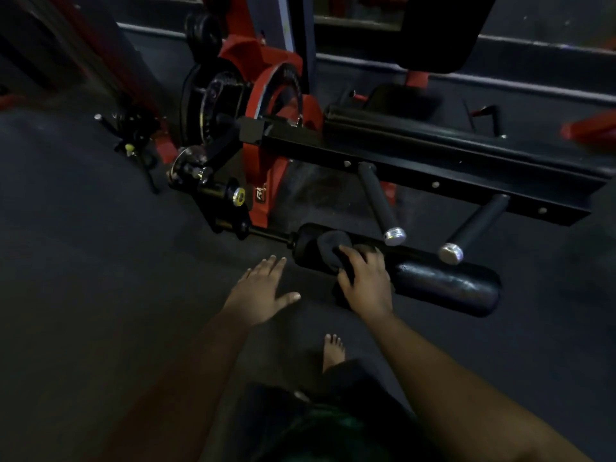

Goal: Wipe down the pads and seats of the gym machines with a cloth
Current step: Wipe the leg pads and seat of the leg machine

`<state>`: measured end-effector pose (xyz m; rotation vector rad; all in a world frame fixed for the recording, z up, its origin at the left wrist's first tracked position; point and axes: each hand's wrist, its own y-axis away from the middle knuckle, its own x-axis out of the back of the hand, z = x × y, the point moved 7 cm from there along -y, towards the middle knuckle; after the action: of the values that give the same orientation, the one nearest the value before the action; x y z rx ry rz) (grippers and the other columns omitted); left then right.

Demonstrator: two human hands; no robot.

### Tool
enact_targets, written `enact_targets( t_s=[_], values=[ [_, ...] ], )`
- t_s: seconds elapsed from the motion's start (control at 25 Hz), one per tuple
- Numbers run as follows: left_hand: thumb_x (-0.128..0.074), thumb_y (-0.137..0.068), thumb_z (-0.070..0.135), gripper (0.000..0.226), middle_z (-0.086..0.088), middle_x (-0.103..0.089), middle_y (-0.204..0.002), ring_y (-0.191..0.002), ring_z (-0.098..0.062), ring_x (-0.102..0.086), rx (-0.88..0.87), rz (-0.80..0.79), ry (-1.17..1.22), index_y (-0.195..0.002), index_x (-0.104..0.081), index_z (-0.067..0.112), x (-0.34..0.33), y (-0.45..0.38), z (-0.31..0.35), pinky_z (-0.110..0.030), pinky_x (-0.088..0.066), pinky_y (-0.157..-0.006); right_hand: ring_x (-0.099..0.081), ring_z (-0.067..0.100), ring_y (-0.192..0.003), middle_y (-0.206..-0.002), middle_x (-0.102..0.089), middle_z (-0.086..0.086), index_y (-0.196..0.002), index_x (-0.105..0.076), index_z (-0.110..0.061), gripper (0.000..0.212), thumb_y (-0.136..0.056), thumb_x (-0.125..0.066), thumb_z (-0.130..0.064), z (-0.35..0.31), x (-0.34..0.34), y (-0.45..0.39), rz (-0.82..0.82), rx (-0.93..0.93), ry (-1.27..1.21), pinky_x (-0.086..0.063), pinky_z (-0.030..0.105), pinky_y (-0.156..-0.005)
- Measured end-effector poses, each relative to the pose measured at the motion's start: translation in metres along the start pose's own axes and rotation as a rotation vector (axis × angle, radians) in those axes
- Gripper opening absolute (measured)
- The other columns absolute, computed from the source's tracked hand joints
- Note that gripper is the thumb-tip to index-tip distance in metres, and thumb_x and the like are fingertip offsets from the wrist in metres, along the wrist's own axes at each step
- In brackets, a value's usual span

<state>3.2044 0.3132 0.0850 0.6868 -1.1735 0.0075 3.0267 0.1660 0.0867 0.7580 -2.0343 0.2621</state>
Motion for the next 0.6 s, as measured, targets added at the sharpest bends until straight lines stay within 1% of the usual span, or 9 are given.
enact_targets(
  t_s=[0.08,0.16,0.2,0.28,0.32,0.36,0.44,0.52,0.6],
  values=[
    [-0.037,-0.086,0.082,0.100,-0.007,-0.013,-0.169,-0.156,-0.024,-0.013,-0.027,-0.036,-0.007,-0.162,-0.011,0.021,0.001,-0.020,-0.010,-0.045,-0.019,-0.124,-0.046,0.034,-0.130,-0.141,-0.049,0.006,-0.139,-0.053,-0.032,0.050,-0.090,-0.065,-0.030,-0.014,-0.009,-0.016,0.045,0.001,0.036,-0.049,0.054,-0.096],
    [-0.042,-0.090,0.077,0.097,-0.007,-0.013,-0.169,-0.156,-0.024,-0.012,-0.048,-0.072,0.011,-0.162,-0.011,0.020,0.004,-0.042,-0.019,-0.045,-0.018,-0.125,-0.042,0.034,-0.133,-0.148,-0.042,0.006,-0.143,-0.048,-0.035,0.052,-0.093,-0.061,-0.032,-0.023,-0.020,-0.035,0.027,-0.064,0.091,-0.042,0.059,-0.100],
    [-0.043,-0.091,0.075,0.096,-0.007,-0.012,-0.169,-0.156,-0.024,-0.012,-0.067,-0.089,0.015,-0.162,-0.010,0.020,0.005,-0.054,-0.023,-0.045,-0.018,-0.125,-0.036,0.033,-0.138,-0.152,-0.037,0.005,-0.147,-0.042,-0.038,0.054,-0.095,-0.057,-0.034,-0.023,-0.030,-0.045,-0.025,-0.111,0.123,-0.035,0.064,-0.103],
    [-0.046,-0.091,0.073,0.097,-0.007,-0.009,-0.170,-0.156,-0.024,-0.010,-0.129,-0.117,-0.012,-0.162,-0.008,0.019,0.006,-0.084,-0.030,-0.045,-0.017,-0.125,-0.018,0.031,-0.148,-0.160,-0.025,0.005,-0.154,-0.027,-0.041,0.057,-0.100,-0.046,-0.042,-0.018,-0.058,-0.060,-0.165,-0.199,0.232,-0.015,0.074,-0.110],
    [-0.047,-0.091,0.072,0.097,-0.007,-0.007,-0.170,-0.156,-0.025,-0.008,-0.166,-0.131,-0.034,-0.162,-0.007,0.019,0.005,-0.099,-0.033,-0.045,-0.015,-0.125,-0.008,0.030,-0.151,-0.162,-0.021,0.006,-0.155,-0.022,-0.041,0.058,-0.101,-0.042,-0.045,-0.015,-0.072,-0.065,-0.223,-0.219,0.295,-0.005,0.078,-0.110],
    [-0.049,-0.091,0.071,0.099,-0.007,-0.005,-0.170,-0.156,-0.024,-0.007,-0.204,-0.145,-0.057,-0.162,-0.005,0.019,0.004,-0.114,-0.033,-0.045,-0.014,-0.125,0.000,0.031,-0.153,-0.164,-0.017,0.008,-0.156,-0.020,-0.040,0.058,-0.102,-0.039,-0.048,-0.012,-0.084,-0.069,-0.259,-0.234,0.355,0.002,0.080,-0.108],
    [-0.053,-0.090,0.070,0.103,-0.004,0.001,-0.170,-0.157,-0.023,-0.001,-0.264,-0.165,-0.083,-0.162,-0.001,0.019,-0.002,-0.141,-0.034,-0.044,-0.009,-0.126,0.010,0.034,-0.154,-0.164,-0.017,0.014,-0.155,-0.021,-0.036,0.059,-0.101,-0.033,-0.056,-0.012,-0.097,-0.079,-0.246,-0.264,0.439,0.012,0.081,-0.105],
    [-0.059,-0.087,0.068,0.111,-0.003,0.007,-0.170,-0.157,-0.021,0.004,-0.321,-0.190,-0.061,-0.161,0.005,0.018,-0.010,-0.162,-0.031,-0.043,-0.005,-0.126,0.010,0.036,-0.154,-0.163,-0.019,0.017,-0.156,-0.020,-0.037,0.063,-0.099,-0.025,-0.065,-0.014,-0.103,-0.091,-0.213,-0.294,0.449,0.016,0.079,-0.105],
    [-0.066,-0.083,0.066,0.119,-0.003,0.011,-0.170,-0.156,-0.021,0.008,-0.377,-0.201,-0.051,-0.161,0.010,0.017,-0.020,-0.177,-0.028,-0.043,-0.002,-0.126,0.000,0.036,-0.154,-0.163,-0.021,0.015,-0.157,-0.011,-0.044,0.065,-0.098,-0.020,-0.070,-0.012,-0.110,-0.103,-0.207,-0.308,0.444,0.010,0.078,-0.108]
  ],
)
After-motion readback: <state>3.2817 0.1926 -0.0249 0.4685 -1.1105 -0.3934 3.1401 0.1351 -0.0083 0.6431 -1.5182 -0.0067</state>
